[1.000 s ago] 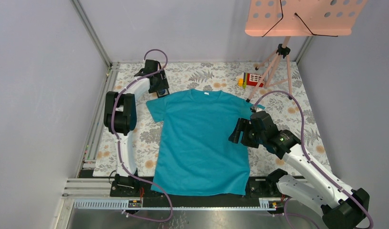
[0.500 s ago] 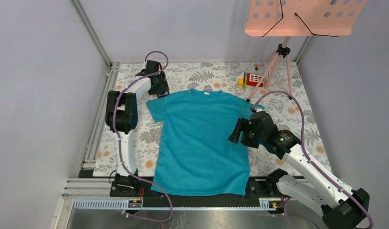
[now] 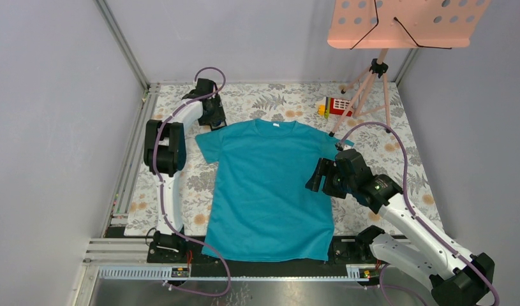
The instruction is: Pin the brooch onto the clothing
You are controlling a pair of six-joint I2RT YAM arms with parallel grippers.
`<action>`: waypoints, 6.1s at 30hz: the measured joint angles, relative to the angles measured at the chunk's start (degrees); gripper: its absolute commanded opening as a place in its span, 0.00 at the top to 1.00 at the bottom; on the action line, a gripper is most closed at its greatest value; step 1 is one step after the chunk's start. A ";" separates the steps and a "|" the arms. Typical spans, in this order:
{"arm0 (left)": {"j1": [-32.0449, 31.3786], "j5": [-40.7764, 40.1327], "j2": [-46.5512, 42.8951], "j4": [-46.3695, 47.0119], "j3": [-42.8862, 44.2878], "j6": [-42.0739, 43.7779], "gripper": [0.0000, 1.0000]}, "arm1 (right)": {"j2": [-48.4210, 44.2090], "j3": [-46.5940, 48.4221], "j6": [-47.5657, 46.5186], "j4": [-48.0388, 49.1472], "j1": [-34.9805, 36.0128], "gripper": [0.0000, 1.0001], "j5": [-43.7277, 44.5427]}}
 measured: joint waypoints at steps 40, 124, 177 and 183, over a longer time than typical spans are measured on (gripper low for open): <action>-2.27 -1.66 -13.22 2.86 -14.84 -0.52 0.53 | -6.12 -2.03 0.04 -0.81 0.00 0.23 -0.98; -50.51 14.49 -56.52 33.57 -60.96 4.28 0.56 | 13.40 -8.55 12.44 31.34 -3.82 0.76 -33.59; -37.42 22.58 -82.66 36.59 -64.96 -14.91 0.01 | -6.12 -4.90 8.07 39.95 -3.21 1.00 -38.80; -37.42 33.44 -78.05 41.53 -62.97 -18.49 0.03 | -5.95 -4.72 9.14 43.45 -3.17 1.00 -41.11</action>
